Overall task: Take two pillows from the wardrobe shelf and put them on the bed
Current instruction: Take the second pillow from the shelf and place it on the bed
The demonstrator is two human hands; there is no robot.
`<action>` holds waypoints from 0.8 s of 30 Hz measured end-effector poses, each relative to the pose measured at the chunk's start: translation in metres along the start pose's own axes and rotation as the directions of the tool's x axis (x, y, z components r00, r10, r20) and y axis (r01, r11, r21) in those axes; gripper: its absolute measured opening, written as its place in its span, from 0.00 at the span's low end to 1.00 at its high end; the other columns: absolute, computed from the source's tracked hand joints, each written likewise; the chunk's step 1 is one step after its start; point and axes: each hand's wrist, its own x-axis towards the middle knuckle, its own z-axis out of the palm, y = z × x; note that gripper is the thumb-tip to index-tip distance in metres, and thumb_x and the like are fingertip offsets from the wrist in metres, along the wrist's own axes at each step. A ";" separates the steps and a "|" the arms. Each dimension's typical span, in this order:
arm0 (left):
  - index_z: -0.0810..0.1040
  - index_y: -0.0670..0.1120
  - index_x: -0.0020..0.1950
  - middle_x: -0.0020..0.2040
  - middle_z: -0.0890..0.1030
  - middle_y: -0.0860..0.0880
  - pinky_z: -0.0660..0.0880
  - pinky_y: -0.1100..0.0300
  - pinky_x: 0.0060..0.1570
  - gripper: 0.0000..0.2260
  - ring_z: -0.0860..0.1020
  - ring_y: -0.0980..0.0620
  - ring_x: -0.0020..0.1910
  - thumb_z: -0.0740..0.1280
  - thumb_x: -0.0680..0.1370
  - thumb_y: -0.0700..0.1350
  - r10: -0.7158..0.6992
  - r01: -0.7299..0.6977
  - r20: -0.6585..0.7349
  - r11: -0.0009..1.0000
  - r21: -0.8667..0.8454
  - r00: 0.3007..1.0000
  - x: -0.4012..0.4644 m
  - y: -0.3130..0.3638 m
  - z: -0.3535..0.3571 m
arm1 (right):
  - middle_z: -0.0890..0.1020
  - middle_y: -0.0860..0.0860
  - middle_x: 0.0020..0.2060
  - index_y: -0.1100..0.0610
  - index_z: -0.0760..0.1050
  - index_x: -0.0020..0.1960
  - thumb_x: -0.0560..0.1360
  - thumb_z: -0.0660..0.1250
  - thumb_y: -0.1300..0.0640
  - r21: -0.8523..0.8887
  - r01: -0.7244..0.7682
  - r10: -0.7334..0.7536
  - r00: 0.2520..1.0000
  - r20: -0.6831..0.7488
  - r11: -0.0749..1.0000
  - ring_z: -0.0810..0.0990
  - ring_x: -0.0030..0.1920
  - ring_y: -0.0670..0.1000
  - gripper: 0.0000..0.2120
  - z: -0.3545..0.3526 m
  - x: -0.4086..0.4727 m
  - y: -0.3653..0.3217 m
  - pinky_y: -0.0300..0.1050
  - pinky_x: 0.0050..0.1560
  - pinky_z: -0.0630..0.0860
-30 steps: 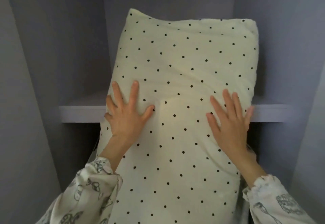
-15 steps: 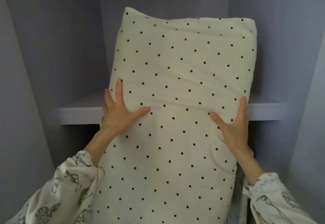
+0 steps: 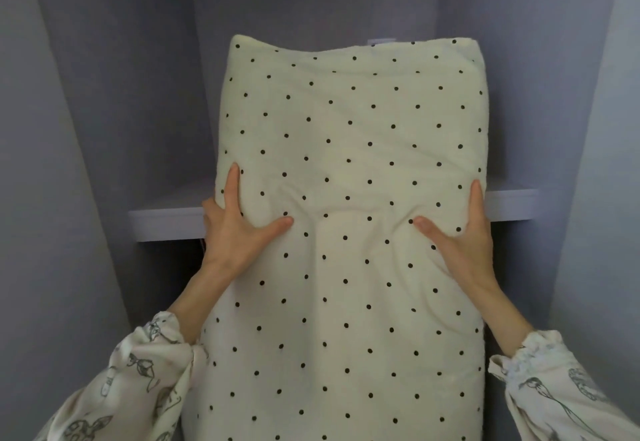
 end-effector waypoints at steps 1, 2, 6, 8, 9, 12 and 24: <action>0.41 0.72 0.67 0.68 0.57 0.45 0.62 0.45 0.65 0.50 0.62 0.43 0.67 0.74 0.58 0.65 -0.009 0.009 0.004 1.000 0.002 1.000 -0.008 0.001 -0.002 | 0.62 0.42 0.63 0.37 0.47 0.73 0.61 0.74 0.40 -0.003 -0.003 0.003 1.000 -0.001 1.000 0.59 0.62 0.40 0.50 -0.004 -0.006 -0.001 0.42 0.63 0.56; 0.41 0.72 0.67 0.68 0.58 0.45 0.62 0.44 0.66 0.50 0.62 0.43 0.67 0.74 0.58 0.65 -0.023 0.023 0.007 1.000 0.004 1.000 -0.017 0.002 -0.004 | 0.62 0.42 0.62 0.36 0.47 0.72 0.61 0.74 0.39 -0.008 -0.010 0.010 1.000 0.004 1.000 0.59 0.60 0.39 0.49 -0.008 -0.012 -0.001 0.42 0.62 0.57; 0.42 0.73 0.67 0.67 0.58 0.46 0.63 0.45 0.66 0.50 0.62 0.43 0.67 0.74 0.58 0.65 -0.080 0.080 0.000 0.997 0.001 0.997 -0.059 0.008 -0.016 | 0.63 0.44 0.62 0.34 0.46 0.71 0.62 0.74 0.40 -0.024 -0.034 0.035 0.997 0.075 0.999 0.61 0.56 0.41 0.49 -0.028 -0.039 -0.003 0.43 0.57 0.60; 0.42 0.74 0.67 0.66 0.58 0.45 0.63 0.42 0.67 0.50 0.62 0.42 0.66 0.74 0.57 0.66 -0.104 0.105 -0.025 0.994 0.025 0.994 -0.084 0.015 -0.023 | 0.63 0.47 0.67 0.35 0.46 0.72 0.63 0.74 0.41 -0.019 -0.033 0.035 0.993 0.117 0.999 0.60 0.57 0.41 0.48 -0.038 -0.052 -0.002 0.43 0.58 0.59; 0.42 0.74 0.66 0.66 0.59 0.45 0.63 0.41 0.66 0.50 0.63 0.42 0.66 0.74 0.56 0.67 -0.119 0.120 -0.041 0.992 0.041 0.992 -0.097 0.020 -0.026 | 0.63 0.48 0.69 0.36 0.46 0.72 0.63 0.74 0.41 -0.009 -0.036 0.037 0.990 0.137 0.999 0.60 0.59 0.41 0.48 -0.043 -0.059 -0.002 0.43 0.59 0.58; 0.43 0.73 0.67 0.65 0.59 0.44 0.63 0.38 0.65 0.50 0.63 0.41 0.66 0.73 0.56 0.67 -0.161 0.173 -0.109 0.979 0.107 0.981 -0.140 0.039 -0.036 | 0.61 0.46 0.72 0.37 0.46 0.73 0.63 0.73 0.40 0.015 -0.049 0.045 0.981 0.188 0.999 0.58 0.69 0.46 0.48 -0.062 -0.084 -0.002 0.44 0.62 0.56; 0.45 0.74 0.65 0.63 0.60 0.47 0.63 0.38 0.64 0.47 0.63 0.44 0.65 0.73 0.56 0.65 -0.357 0.416 -0.315 0.898 0.144 0.879 -0.361 0.090 -0.080 | 0.60 0.44 0.71 0.39 0.49 0.73 0.63 0.74 0.41 0.074 -0.072 0.030 0.892 0.451 0.995 0.58 0.65 0.37 0.48 -0.159 -0.207 -0.019 0.39 0.62 0.56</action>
